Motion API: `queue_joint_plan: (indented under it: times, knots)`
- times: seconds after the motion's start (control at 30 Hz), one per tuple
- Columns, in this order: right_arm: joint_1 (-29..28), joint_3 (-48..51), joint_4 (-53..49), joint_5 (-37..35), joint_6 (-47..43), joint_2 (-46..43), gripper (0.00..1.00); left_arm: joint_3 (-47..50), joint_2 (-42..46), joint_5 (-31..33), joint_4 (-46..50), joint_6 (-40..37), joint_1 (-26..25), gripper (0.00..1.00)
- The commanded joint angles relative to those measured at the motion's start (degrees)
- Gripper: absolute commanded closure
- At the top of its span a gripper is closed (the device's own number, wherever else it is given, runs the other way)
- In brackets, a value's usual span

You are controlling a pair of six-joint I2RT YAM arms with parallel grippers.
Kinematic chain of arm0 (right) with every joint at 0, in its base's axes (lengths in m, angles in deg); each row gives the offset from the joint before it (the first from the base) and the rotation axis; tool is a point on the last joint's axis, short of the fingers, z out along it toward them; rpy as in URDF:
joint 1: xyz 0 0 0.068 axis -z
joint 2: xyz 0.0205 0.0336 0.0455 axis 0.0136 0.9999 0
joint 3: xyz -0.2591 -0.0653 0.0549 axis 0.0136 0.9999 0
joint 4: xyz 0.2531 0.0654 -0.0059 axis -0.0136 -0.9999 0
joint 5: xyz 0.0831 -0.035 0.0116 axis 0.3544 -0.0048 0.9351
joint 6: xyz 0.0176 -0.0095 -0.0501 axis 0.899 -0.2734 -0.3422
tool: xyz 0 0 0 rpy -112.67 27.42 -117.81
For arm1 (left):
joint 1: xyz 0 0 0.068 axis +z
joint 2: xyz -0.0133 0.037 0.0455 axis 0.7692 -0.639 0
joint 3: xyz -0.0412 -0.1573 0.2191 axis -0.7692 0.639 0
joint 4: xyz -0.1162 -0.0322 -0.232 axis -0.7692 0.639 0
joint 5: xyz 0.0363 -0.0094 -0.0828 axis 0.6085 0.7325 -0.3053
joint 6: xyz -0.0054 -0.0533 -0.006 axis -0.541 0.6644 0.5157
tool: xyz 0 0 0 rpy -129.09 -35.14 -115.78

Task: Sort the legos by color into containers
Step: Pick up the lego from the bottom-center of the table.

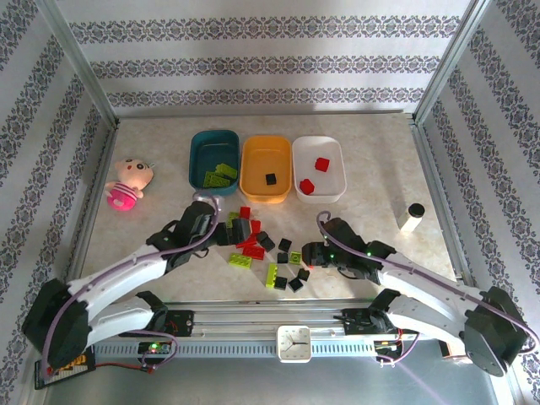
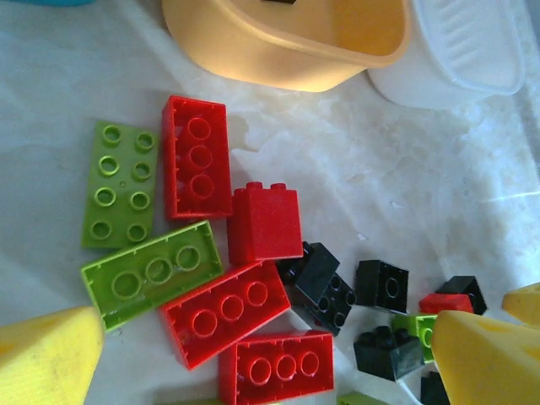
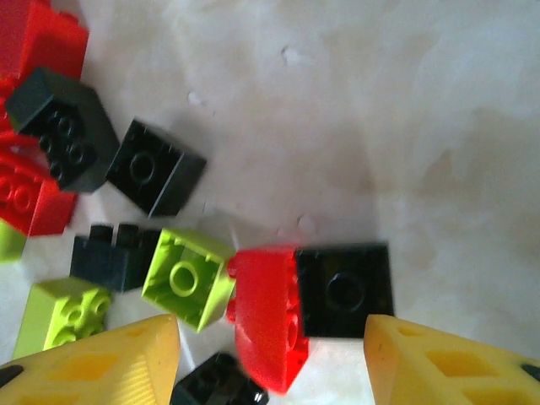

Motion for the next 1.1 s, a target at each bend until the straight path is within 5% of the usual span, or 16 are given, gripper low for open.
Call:
queue_joint_plan:
  times: [0.0, 0.2, 1.07]
  knots:
    - [-2.4, 1.4, -2.8, 0.0, 4.6, -0.7, 0.42, 2.0, 6.4, 2.9, 1.6, 1.9, -0.4, 0.0]
    - [-3.5, 0.2, -1.0, -0.2, 4.5, 4.0, 0.52, 4.7, 12.6, 5.0, 4.7, 2.2, -0.4, 0.0]
    - [-3.5, -7.8, 4.9, -4.4, -4.0, 22.3, 0.65, 6.7, 15.9, 7.8, 8.7, 3.6, -0.3, 0.0]
